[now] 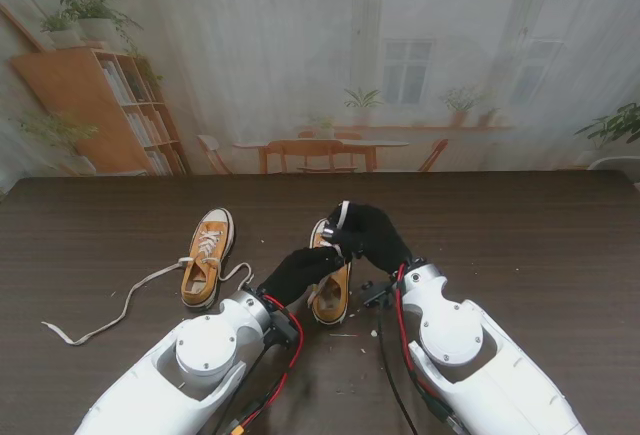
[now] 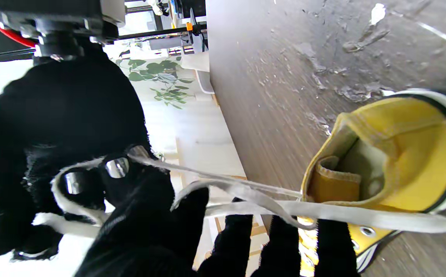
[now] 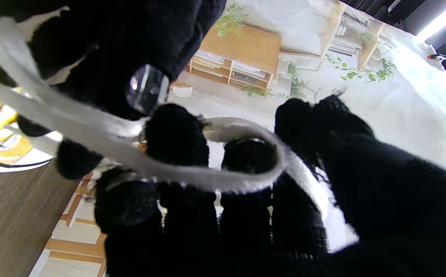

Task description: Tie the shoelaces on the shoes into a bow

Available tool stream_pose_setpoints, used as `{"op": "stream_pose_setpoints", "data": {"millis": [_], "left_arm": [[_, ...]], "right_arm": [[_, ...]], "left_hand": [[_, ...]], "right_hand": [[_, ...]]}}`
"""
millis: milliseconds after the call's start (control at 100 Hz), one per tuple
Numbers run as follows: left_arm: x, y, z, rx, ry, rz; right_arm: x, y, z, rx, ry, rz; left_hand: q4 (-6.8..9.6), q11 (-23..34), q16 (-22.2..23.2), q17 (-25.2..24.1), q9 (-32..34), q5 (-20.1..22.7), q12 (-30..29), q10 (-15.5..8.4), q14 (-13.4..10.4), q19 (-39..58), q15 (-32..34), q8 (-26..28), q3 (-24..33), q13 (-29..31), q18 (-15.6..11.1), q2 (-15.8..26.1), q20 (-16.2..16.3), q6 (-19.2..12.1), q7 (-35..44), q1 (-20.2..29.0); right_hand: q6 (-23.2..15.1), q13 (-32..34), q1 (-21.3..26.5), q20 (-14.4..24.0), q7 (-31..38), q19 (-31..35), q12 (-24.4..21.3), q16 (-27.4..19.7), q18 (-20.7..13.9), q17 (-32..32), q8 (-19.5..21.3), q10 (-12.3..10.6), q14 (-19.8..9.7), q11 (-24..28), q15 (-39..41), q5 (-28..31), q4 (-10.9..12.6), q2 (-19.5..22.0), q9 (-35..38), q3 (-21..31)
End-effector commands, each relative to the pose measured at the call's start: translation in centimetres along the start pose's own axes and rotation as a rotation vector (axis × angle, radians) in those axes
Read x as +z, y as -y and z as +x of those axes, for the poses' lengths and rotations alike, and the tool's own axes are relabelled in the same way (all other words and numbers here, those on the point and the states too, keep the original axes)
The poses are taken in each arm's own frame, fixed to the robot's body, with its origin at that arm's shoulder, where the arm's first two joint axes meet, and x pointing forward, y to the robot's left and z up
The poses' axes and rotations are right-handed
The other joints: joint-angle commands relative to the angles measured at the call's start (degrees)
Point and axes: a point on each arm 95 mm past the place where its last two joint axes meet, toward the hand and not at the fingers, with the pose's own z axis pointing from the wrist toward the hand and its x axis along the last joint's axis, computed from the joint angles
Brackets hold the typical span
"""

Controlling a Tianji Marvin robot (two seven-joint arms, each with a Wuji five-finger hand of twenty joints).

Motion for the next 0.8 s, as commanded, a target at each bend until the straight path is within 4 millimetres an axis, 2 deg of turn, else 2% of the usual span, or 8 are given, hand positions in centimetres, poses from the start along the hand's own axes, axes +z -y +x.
{"op": "stream_pose_setpoints", "data": {"millis": [0,50,100,250,380,530,690,790], "left_arm": [[-0.3,0.0,0.1,0.006,-0.003,-0.004],[-0.5,0.1,0.2,0.007,-0.004,0.012],[-0.7,0.3,0.2,0.007,-0.006,0.025],[-0.9,0.5,0.2,-0.021,-0.029,0.055],[-0.8,0.3,0.1,-0.077,-0.047,0.07],[-1.0,0.2,0.0,-0.1,-0.063,0.117],[-0.8,0.2,0.2,-0.169,-0.088,0.16],[-0.6,0.0,0.5,-0.23,-0.097,0.224]], "right_arm": [[-0.3,0.2,0.2,-0.001,-0.006,0.014],[-0.3,0.2,0.2,-0.002,-0.006,0.011],[-0.3,0.1,0.1,-0.003,-0.004,0.007],[-0.4,0.2,0.0,0.001,0.0,0.002],[-0.5,0.3,-0.1,-0.005,0.0,0.011],[-0.6,0.1,-0.5,-0.006,0.011,-0.014],[-0.8,-0.1,-0.8,-0.013,0.019,-0.014],[-0.9,0.0,-1.0,-0.019,0.022,-0.006]], "left_hand": [[1.51,-0.25,1.64,-0.55,-2.1,-4.37,0.58,-1.76,-1.09,-0.95,0.05,-1.0,-2.86,-1.14,-4.66,2.39,1.52,-6.72,-0.5,-1.3],[1.87,-0.31,1.73,-0.51,-2.24,-6.84,0.84,-1.25,-0.81,-1.03,0.11,-0.83,-3.52,-0.92,-4.53,2.15,1.93,-4.23,-0.18,-2.58],[2.69,-0.45,1.74,-0.55,-2.56,-7.85,1.11,-1.25,-0.88,-1.05,0.1,-0.3,-3.38,-1.01,-4.52,1.57,2.49,-4.35,1.11,-3.57],[3.06,-1.15,1.57,-0.66,-4.28,-11.52,0.99,-2.04,-1.59,-3.13,-0.22,-0.32,-3.25,-1.72,-4.86,0.72,1.92,-6.44,1.01,-4.93],[2.89,-1.02,1.74,-0.71,-5.75,-13.26,1.18,-2.45,-1.88,-5.45,-0.05,0.24,-3.12,-2.2,-5.1,0.26,1.91,-6.64,2.26,-5.81],[2.64,-0.94,1.81,-0.74,-5.92,-14.01,1.11,-2.37,-1.74,-5.95,0.12,0.49,-3.34,-2.05,-4.9,-0.08,2.55,-6.85,2.85,-6.67],[2.02,-0.7,1.37,-0.89,-7.08,-14.2,1.06,-3.01,-2.69,-8.4,-0.59,1.14,-3.6,-3.3,-5.44,-0.21,2.7,-7.72,4.28,-7.74],[1.67,0.39,2.08,-0.81,-6.72,-13.49,1.48,-3.05,-2.43,-8.95,0.41,2.92,-3.29,-2.62,-5.34,-2.01,4.41,-7.06,7.71,-8.0]], "right_hand": [[-5.42,0.16,1.96,0.81,1.89,0.75,0.82,0.39,-1.05,0.17,1.85,-2.13,-0.89,1.0,0.64,-0.29,1.03,1.34,-0.73,0.41],[-5.4,0.17,2.0,0.81,1.91,0.75,0.81,0.38,-1.05,0.17,1.81,-2.08,-0.85,1.01,0.63,-0.26,1.05,1.32,-0.69,0.43],[-5.37,0.18,2.02,0.81,1.94,0.75,0.8,0.38,-1.06,0.17,1.77,-2.11,-0.81,1.0,0.63,-0.21,1.06,1.34,-0.68,0.44],[-5.31,0.15,2.09,0.82,2.05,0.75,0.79,0.37,-1.06,0.17,1.72,-2.04,-0.78,1.02,0.62,-0.13,1.08,1.24,-0.7,0.5],[-5.47,0.15,2.0,0.82,2.24,0.75,0.82,0.37,-1.06,0.17,1.85,-2.22,-0.87,1.08,0.62,-0.13,1.08,1.2,-0.71,0.7],[-5.3,0.32,1.92,0.78,2.77,0.72,0.86,0.39,-1.07,0.45,2.43,-2.08,-0.98,1.27,0.69,-0.01,1.0,0.88,-0.56,1.38],[-5.22,0.41,1.78,0.74,3.01,0.71,0.87,0.39,-1.04,0.59,2.87,-2.06,-1.0,1.37,0.7,0.07,0.88,0.74,-0.54,1.8],[-5.18,0.41,1.7,0.73,3.0,0.71,0.87,0.39,-1.04,0.59,3.09,-2.11,-1.0,1.42,0.7,0.03,0.78,0.74,-0.54,1.89]]}}
